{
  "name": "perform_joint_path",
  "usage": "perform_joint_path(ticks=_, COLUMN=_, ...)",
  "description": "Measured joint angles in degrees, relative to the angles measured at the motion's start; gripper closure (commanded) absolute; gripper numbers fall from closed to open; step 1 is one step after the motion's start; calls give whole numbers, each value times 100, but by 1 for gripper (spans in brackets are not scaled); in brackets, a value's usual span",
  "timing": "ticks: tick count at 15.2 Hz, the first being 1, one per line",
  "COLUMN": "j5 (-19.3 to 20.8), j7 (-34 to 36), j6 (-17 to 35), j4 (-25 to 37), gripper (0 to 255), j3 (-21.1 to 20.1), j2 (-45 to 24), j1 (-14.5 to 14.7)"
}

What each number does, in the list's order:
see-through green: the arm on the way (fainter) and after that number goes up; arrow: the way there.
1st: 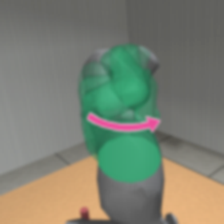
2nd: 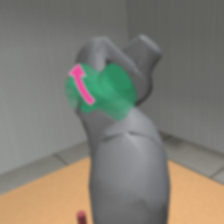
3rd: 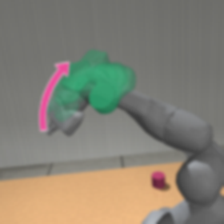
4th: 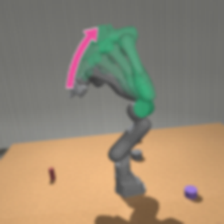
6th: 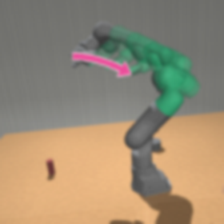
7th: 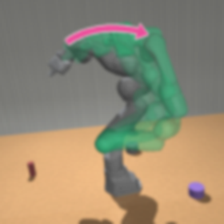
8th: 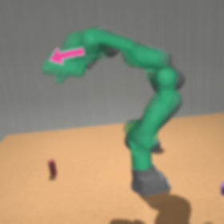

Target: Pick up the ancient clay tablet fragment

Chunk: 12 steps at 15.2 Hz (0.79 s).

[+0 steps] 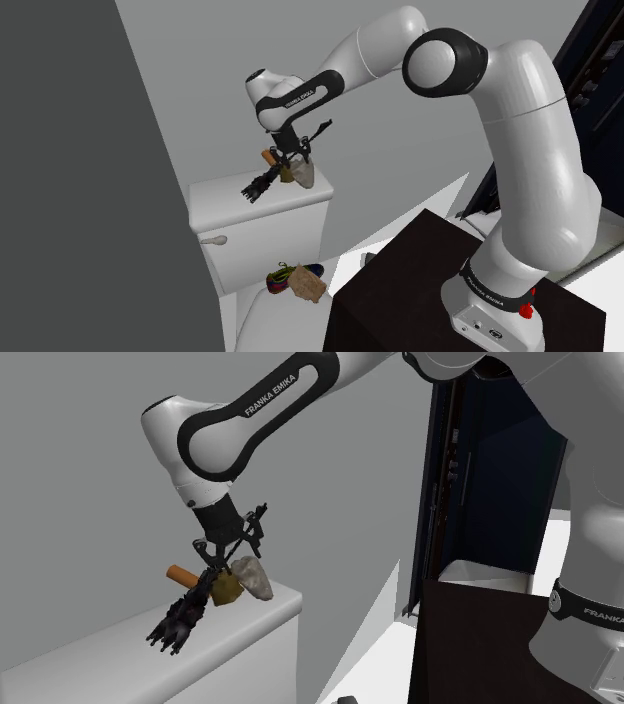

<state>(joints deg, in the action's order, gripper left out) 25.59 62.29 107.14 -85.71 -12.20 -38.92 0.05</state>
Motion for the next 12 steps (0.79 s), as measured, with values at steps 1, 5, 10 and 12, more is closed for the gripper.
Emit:
perform_joint_path(ticks=1, j5=-13, j7=-22, j6=-52, j4=6, gripper=255, j3=-5, j2=9, j1=-1)
perform_joint_path(ticks=5, j5=-66, j7=-87, j6=-234, j4=-15, gripper=255, j3=-36, j2=178, j1=-12)
perform_joint_path(ticks=10, j5=-122, j7=-179, j6=-511, j4=125, gripper=255, j3=-63, j2=331, j1=-6)
perform_joint_path(ticks=12, j5=-136, j7=-215, j6=-590, j4=164, gripper=255, j3=-68, j2=380, j1=-11)
